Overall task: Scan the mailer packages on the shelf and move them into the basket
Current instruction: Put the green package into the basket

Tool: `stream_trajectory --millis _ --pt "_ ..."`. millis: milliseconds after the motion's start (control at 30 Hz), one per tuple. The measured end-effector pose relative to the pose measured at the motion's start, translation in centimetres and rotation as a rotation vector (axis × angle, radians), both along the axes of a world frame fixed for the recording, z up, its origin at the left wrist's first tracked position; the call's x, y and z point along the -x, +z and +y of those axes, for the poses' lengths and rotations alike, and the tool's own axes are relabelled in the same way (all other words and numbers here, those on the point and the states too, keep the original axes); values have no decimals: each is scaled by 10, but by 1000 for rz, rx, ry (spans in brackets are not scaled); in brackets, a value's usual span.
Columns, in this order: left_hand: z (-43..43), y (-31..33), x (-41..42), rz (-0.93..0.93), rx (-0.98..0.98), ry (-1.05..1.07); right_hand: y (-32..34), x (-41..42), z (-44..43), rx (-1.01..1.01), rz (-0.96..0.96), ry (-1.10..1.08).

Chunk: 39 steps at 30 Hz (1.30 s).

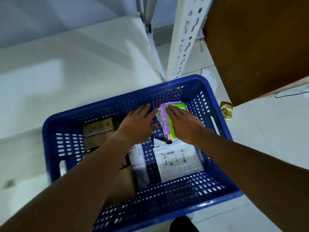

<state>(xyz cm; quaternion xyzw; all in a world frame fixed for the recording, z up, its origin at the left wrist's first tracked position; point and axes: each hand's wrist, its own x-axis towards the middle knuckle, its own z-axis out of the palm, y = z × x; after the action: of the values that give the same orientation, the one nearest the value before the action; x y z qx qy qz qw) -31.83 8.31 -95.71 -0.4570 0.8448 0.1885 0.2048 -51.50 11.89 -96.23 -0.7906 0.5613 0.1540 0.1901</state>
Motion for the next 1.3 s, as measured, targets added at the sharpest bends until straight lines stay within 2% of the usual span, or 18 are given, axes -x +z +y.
stream_trajectory --millis 300,467,600,900,1100,1300 --pt "10 117 -39 -6 -14 63 137 -49 -5 39 -53 18" --pt "20 203 -71 1 87 -101 213 -81 -2 123 -121 7" --pt "22 247 -100 119 72 95 267 -106 1 198 -137 58" --pt "37 383 -160 139 83 151 393 -161 8 281 -116 204" --pt "41 467 -192 107 154 192 476 -192 13 249 -127 136" --pt "52 556 -202 189 218 322 558 -212 23 275 -155 90"
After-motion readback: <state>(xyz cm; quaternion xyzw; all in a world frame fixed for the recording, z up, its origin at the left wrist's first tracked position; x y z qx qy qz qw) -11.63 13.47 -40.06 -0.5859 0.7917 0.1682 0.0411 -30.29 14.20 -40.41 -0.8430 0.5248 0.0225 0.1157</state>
